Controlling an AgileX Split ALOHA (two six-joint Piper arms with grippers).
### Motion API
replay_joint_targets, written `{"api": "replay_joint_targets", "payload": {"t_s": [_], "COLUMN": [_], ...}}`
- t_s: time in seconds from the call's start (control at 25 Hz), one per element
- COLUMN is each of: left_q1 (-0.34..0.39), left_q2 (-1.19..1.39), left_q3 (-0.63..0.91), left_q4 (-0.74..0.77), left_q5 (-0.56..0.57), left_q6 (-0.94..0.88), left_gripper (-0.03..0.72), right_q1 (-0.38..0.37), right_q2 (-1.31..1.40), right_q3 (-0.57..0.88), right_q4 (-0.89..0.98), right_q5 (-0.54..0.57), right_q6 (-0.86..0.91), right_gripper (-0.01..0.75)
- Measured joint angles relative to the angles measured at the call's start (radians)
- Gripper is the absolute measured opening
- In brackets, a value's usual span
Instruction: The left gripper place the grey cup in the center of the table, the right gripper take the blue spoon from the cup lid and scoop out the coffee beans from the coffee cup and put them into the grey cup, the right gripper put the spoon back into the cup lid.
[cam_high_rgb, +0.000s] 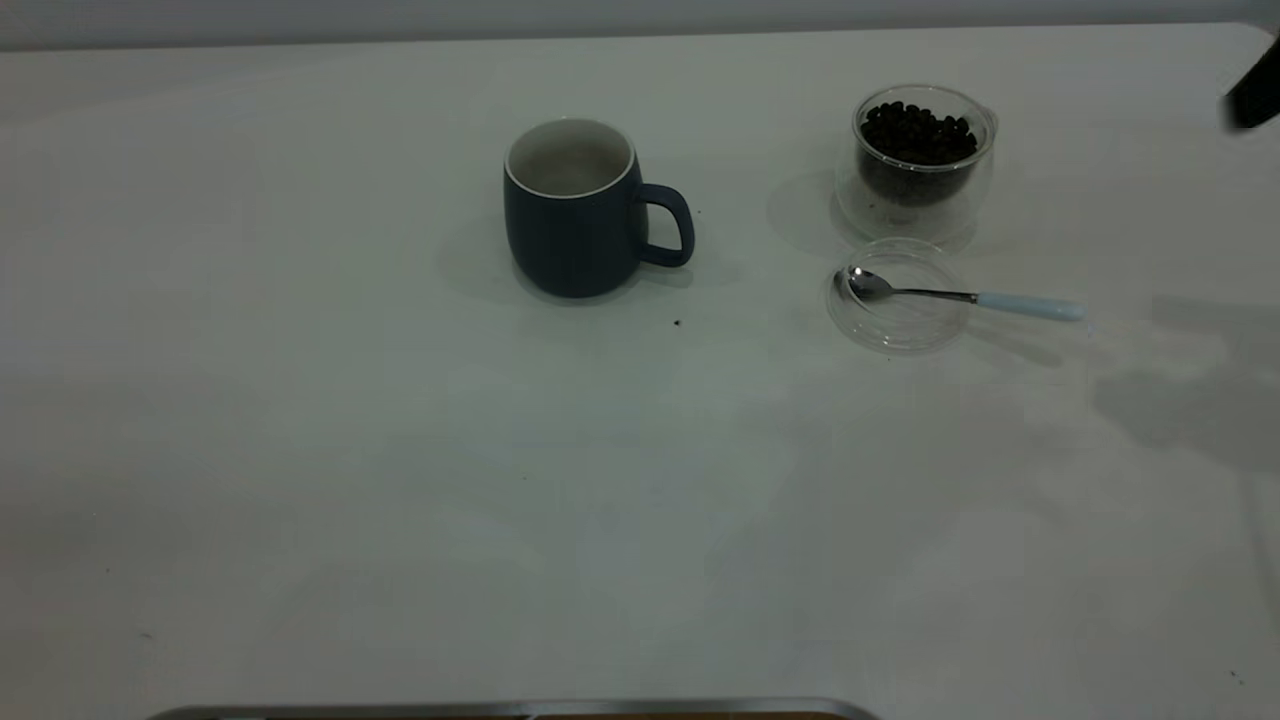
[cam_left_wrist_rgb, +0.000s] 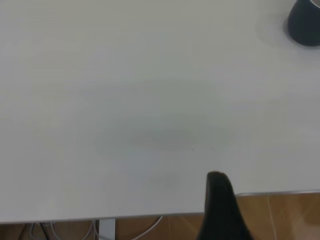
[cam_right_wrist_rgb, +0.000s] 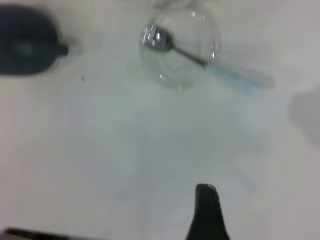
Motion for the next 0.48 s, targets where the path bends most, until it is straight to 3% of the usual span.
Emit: {"api": "replay_joint_targets", "payload": {"t_s": [0.24, 0.48], "left_q1": [0.000, 0.000], "left_q2": [0.000, 0.000], "left_q3": [0.000, 0.000], "left_q4": [0.000, 0.000], "left_q5": [0.000, 0.000], "left_q6": [0.000, -0.001], "left_gripper": [0.545, 0.545], "right_q1": [0.087, 0.192], "right_q2": [-0.357, -0.620], "right_q3": [0.004, 0.036], "right_q4": [-0.359, -0.504], "right_q5": [0.130, 0.233], "right_q6": [0.331, 0.395], "right_gripper": [0.597, 0.592]}}
